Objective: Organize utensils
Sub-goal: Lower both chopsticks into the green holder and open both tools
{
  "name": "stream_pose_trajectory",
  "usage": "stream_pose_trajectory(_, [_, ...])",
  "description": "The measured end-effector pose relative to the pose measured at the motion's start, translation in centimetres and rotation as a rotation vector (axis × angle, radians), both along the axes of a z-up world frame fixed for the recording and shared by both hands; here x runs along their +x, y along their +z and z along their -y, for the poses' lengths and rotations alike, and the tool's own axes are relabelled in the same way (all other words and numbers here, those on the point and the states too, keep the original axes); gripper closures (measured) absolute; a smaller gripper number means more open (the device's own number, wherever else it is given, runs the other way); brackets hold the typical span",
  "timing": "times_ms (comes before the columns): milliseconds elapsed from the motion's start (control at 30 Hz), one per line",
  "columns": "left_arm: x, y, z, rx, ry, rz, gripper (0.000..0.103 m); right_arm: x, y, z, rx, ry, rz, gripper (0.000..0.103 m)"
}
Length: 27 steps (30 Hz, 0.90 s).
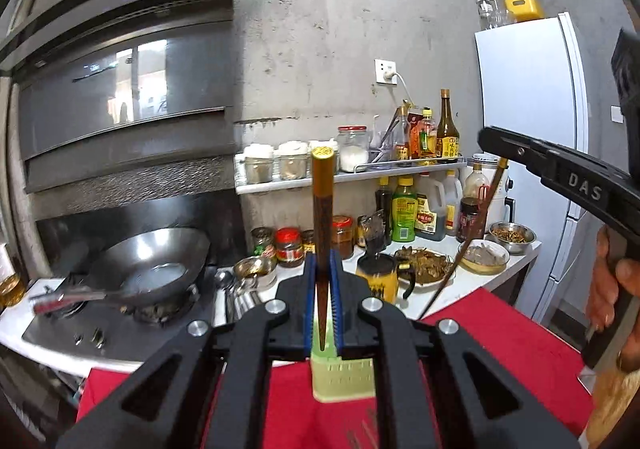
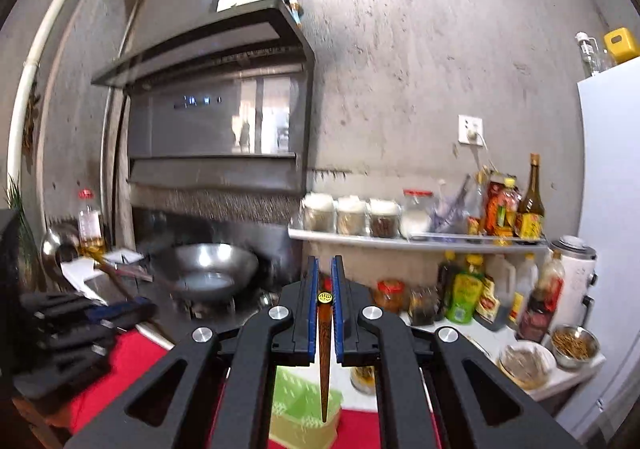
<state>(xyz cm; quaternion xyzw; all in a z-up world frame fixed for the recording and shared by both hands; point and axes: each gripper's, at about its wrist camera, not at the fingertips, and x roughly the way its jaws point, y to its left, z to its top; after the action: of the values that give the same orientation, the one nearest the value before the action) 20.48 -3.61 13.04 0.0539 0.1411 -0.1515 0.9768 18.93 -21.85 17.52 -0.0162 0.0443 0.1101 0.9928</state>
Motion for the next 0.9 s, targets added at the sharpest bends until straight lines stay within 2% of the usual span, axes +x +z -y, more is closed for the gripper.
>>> stream_pose_trajectory(133, [4.3,-1.9,1.3,0.003,-0.012,-0.048,0.096,3.0,-1.6,-0.4,0.001,0.004,-0.037,0.096])
stream_pose_trajectory(233, [7.7,-4.9,1.9,-0.018,-0.029,-0.138,0.096,5.0,-4.4,-0.5,-0.003,0.013,-0.099,0.096])
stream_pose_trajectory(333, [9.1,-7.3,2.1,-0.005,-0.031,-0.179,0.096,6.0,-7.1,-0.4,-0.014,0.007,-0.151,0.096])
stream_pose_trajectory(467, [10.1,-9.7,2.0,0.010,-0.025,-0.234,0.096,6.5,-9.2,-0.2,-0.017,0.004,-0.203,0.094])
stream_pose_trajectory(500, [10.1,-9.8,1.8,0.008,-0.019,-0.237,0.096,6.4,-9.4,0.0,-0.014,0.004,-0.216,0.087])
stream_pose_trajectory(533, [9.9,-9.7,1.6,0.003,-0.013,-0.240,0.096,6.3,-9.4,0.2,-0.007,-0.002,-0.219,0.069])
stream_pose_trajectory(600, [9.2,-9.0,1.0,-0.008,-0.010,-0.237,0.094,5.2,-9.1,0.8,0.000,-0.017,-0.203,0.055])
stream_pose_trajectory(667, [7.5,-7.9,0.3,-0.014,-0.005,-0.209,0.086,3.8,-8.7,1.1,-0.006,-0.026,-0.189,0.055])
stream_pose_trajectory(733, [5.4,-7.0,-0.3,-0.007,0.011,-0.165,0.070,1.8,-8.4,1.7,-0.010,-0.036,-0.180,0.055])
stream_pose_trajectory(900, [-0.4,-6.7,-2.1,0.027,0.074,-0.136,0.062,-3.2,-9.6,2.6,-0.022,-0.046,-0.217,0.055])
